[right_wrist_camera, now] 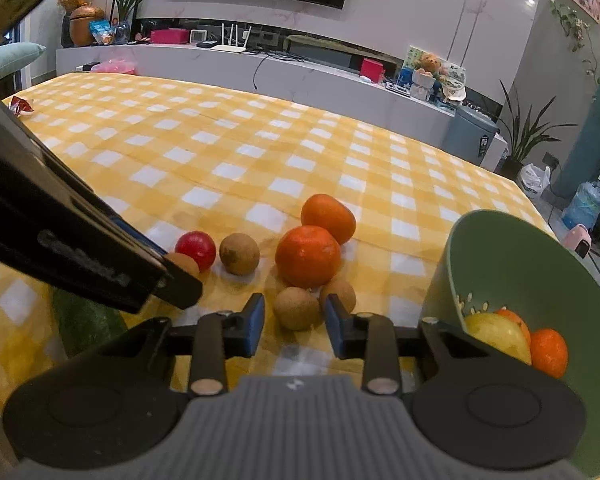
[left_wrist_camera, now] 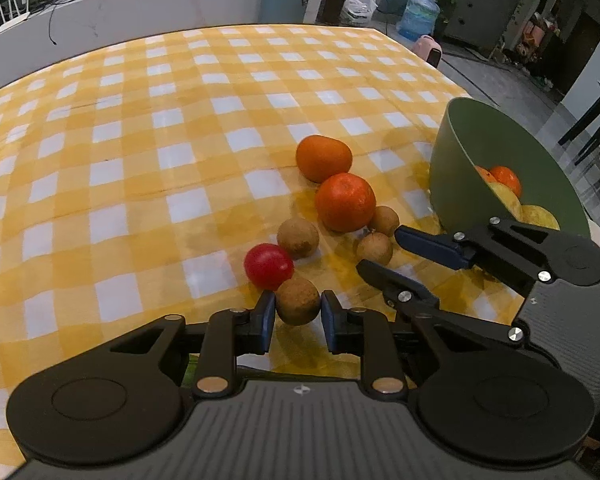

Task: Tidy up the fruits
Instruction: 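Grasp a brown kiwi with the left tool while the right tool grasps another kiwi, then carry both held kiwis over the green colander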

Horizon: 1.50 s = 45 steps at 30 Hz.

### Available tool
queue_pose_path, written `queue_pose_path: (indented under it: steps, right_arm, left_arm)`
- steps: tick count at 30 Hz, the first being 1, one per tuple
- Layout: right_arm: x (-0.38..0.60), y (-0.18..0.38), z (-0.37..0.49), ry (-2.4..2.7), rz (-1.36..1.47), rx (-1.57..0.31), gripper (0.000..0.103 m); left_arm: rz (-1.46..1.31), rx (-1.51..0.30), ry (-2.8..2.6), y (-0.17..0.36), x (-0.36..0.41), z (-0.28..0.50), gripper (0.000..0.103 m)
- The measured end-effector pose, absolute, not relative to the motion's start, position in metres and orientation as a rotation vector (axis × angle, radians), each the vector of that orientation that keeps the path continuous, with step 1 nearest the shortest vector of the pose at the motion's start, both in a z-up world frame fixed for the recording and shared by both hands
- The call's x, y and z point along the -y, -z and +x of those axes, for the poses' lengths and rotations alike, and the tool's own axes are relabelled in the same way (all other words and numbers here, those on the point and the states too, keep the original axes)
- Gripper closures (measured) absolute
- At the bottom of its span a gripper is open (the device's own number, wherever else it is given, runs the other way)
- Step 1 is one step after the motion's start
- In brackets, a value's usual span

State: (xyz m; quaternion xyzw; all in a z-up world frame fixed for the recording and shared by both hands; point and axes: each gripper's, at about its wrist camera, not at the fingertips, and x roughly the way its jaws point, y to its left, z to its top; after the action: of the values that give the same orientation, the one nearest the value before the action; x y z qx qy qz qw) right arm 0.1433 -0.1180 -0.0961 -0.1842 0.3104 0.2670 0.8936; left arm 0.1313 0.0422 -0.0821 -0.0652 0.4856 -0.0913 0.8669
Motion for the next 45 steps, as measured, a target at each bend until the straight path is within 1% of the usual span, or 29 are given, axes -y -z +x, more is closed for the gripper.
queue_pose_path:
  steps: [3,13,23,32,40,45]
  right_arm:
    - [0.118,0.098,0.145,-0.546,-0.379,-0.650,0.082]
    - [0.118,0.095,0.146,-0.534,-0.360,-0.657,0.082]
    - [0.138,0.049,0.121,-0.568,-0.282,-0.586,0.082]
    - [0.196,0.007,0.101,-0.540,-0.164,-0.553,0.082]
    - [0.250,-0.007,0.111,-0.445,-0.092,-0.561,0.082]
    - [0.274,-0.006,0.128,-0.389,-0.074,-0.591,0.082]
  left_arm:
    - [-0.138,-1.015,0.184,0.080,-0.043,0.131,0.076]
    - [-0.129,-0.999,0.168,0.070,-0.042,0.126,0.076]
    - [-0.135,-0.940,0.164,0.036,-0.034,0.110,0.076]
    - [-0.155,-0.882,0.256,0.006,0.003,0.115,0.076]
    - [-0.106,-0.848,0.333,-0.007,0.048,0.138,0.076]
    - [-0.061,-0.854,0.365,-0.007,0.074,0.161,0.076]
